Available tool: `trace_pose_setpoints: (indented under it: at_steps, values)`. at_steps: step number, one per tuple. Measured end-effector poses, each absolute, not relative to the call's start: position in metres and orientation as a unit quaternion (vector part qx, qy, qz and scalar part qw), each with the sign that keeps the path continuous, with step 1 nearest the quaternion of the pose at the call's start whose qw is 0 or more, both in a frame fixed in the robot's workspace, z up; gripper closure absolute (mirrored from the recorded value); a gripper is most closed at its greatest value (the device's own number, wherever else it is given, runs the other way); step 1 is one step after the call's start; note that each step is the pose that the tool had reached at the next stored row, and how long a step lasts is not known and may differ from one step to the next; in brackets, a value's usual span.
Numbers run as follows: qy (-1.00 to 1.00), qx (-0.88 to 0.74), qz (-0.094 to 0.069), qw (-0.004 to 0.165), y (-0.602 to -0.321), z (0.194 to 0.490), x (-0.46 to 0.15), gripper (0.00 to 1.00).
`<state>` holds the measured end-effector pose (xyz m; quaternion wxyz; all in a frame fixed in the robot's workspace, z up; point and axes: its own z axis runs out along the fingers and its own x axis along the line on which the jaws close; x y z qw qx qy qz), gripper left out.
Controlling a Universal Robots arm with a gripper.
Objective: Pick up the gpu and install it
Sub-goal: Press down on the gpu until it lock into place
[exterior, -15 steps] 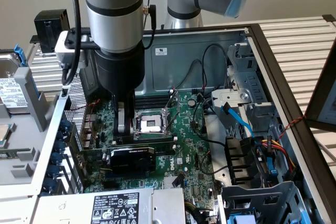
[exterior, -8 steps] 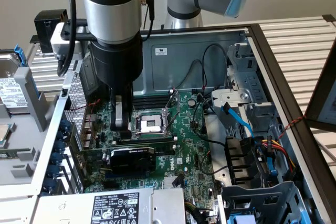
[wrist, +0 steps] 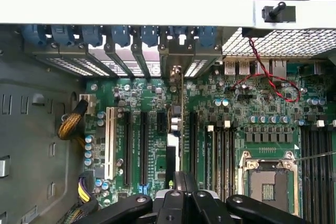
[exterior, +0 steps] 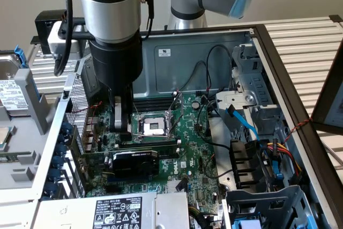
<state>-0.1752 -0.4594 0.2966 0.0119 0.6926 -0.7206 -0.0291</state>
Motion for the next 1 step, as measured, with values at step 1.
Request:
trace_pose_setpoints:
  at_steps: [1]
  values:
    - [-0.721, 0.693, -0.029, 0.012, -0.4594, 0.2966, -0.1752, 0.89]
